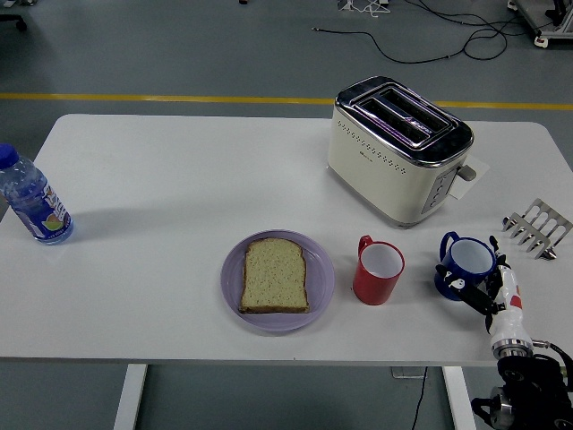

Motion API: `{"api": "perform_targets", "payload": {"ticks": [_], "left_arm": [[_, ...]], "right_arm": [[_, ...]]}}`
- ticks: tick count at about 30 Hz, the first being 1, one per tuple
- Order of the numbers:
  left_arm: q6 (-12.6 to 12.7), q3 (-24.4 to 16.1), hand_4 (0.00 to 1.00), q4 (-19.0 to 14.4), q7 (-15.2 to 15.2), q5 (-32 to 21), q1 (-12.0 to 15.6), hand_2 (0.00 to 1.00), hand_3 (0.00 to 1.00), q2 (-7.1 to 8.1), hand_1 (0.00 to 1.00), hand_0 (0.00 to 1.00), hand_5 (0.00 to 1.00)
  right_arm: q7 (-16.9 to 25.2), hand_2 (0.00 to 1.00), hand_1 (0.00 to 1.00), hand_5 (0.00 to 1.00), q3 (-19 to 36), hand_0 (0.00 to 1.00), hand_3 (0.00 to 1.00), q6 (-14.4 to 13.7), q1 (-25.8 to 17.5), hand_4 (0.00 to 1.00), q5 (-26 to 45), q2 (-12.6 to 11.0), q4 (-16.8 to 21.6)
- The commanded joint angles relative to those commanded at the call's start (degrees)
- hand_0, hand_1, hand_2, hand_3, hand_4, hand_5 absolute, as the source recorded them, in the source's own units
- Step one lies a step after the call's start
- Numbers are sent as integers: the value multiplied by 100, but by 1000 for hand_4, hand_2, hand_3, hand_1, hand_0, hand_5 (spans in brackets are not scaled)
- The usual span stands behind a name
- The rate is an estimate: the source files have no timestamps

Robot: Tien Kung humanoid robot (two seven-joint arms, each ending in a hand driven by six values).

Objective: Pick up the cup,pour liquid into bread,place the cup on the desk

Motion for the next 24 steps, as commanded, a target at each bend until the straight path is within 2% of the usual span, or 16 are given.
{"api": "perform_targets", "payload": {"ticks": [1,6,7,12,13,18,19,24], "left_arm": [[0,2,243,1,0,-1,3,675,518,0,661,642,864],[0,34,243,2,0,-11,26,675,518,0,661,642,864],[0,43,242,3,-1,-16,33,674,518,0,660,642,864],[-1,76,242,5,0,-24,49,674,518,0,660,642,864],[-1,81,242,6,0,-27,51,674,518,0,660,644,863],[-2,92,242,5,0,-36,58,674,518,0,660,644,863],[-2,90,242,4,0,-34,58,674,518,0,660,645,864],[-2,63,242,2,-1,-28,52,674,518,0,660,645,864]], "right_arm": [[10,890,789,80,-8,904,951,1,0,826,12,-1,-5],[141,890,789,80,-38,904,951,-15,-3,826,176,-5,-45],[160,840,751,79,-40,863,908,-11,-1,786,208,-6,-59],[223,840,751,79,-61,863,908,3,15,786,286,-7,-121],[239,762,694,63,-63,762,837,2,19,763,301,-6,-131],[368,762,694,63,-57,762,837,-10,20,763,390,-7,-140],[402,711,653,59,-52,688,790,-15,21,752,406,-8,-134],[471,711,653,59,-46,688,790,-31,28,752,439,-9,-121]]}}
